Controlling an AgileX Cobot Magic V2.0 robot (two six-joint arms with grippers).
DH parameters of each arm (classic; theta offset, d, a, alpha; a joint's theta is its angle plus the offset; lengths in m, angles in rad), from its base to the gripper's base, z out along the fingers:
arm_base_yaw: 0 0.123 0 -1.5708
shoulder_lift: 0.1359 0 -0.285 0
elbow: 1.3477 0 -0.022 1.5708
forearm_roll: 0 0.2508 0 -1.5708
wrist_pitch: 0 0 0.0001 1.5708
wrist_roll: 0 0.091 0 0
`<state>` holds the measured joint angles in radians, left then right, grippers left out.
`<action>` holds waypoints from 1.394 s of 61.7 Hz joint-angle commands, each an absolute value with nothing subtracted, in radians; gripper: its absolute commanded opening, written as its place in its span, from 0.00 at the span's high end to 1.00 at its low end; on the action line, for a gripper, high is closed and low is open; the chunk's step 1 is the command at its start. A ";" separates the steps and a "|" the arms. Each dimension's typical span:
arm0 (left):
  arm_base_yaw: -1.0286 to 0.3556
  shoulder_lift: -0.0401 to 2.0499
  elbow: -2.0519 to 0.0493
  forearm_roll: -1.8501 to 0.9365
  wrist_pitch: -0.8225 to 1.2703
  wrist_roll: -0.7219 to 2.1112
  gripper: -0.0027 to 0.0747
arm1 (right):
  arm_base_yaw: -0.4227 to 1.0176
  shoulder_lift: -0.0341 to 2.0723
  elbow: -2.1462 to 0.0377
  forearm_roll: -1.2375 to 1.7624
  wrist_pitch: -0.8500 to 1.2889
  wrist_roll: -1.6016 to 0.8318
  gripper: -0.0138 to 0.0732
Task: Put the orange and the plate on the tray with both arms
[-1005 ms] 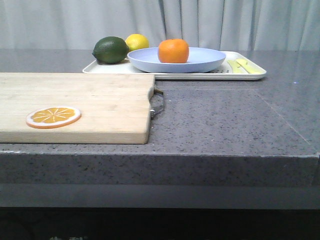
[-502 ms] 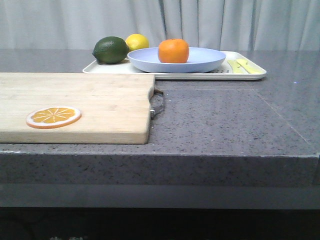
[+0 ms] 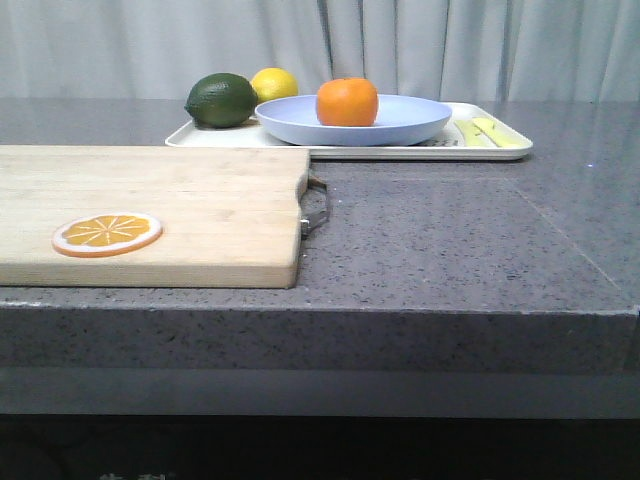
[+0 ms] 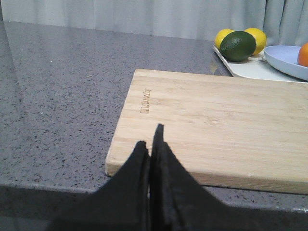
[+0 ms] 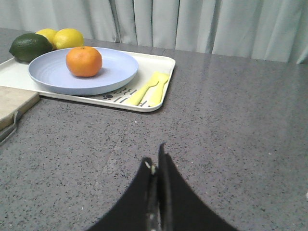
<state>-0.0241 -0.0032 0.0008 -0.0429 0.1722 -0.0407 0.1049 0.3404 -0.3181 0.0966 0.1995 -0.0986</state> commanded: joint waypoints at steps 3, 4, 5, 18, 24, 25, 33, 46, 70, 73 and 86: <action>-0.021 -0.026 0.006 -0.053 0.084 -0.049 0.99 | 0.101 0.337 -0.302 0.089 0.073 -0.106 0.97; -0.021 -0.026 0.006 -0.053 0.084 -0.049 0.99 | 0.096 0.332 -0.288 0.089 0.062 -0.106 0.97; -0.021 -0.026 0.006 -0.053 0.085 -0.049 0.99 | 0.093 0.327 -0.277 0.089 0.054 -0.106 0.97; -0.021 -0.026 0.006 -0.053 0.085 -0.049 0.99 | 0.015 0.192 -0.080 0.090 0.009 -0.106 0.97; -0.021 -0.026 0.006 -0.053 0.085 -0.049 0.99 | 0.002 0.127 -0.004 0.090 0.010 -0.105 0.97; -0.021 -0.026 0.006 -0.053 0.085 -0.049 0.99 | 0.002 0.118 0.004 0.090 0.010 -0.105 0.97; -0.021 -0.026 0.006 -0.053 0.085 -0.049 0.99 | 0.002 0.046 0.022 0.090 0.069 -0.105 0.97; -0.021 -0.024 0.006 -0.053 0.085 -0.049 0.99 | 0.002 -0.030 0.023 0.090 0.114 -0.105 0.97; -0.021 -0.024 0.006 -0.053 0.086 -0.049 0.99 | 0.002 -0.029 0.023 0.090 0.119 -0.105 0.97; -0.021 -0.024 0.006 -0.053 0.086 -0.049 0.99 | 0.002 -0.029 0.023 0.090 0.119 -0.105 0.97; -0.021 -0.024 0.006 -0.053 0.086 -0.049 0.99 | 0.002 -0.029 0.023 0.090 0.119 -0.105 0.97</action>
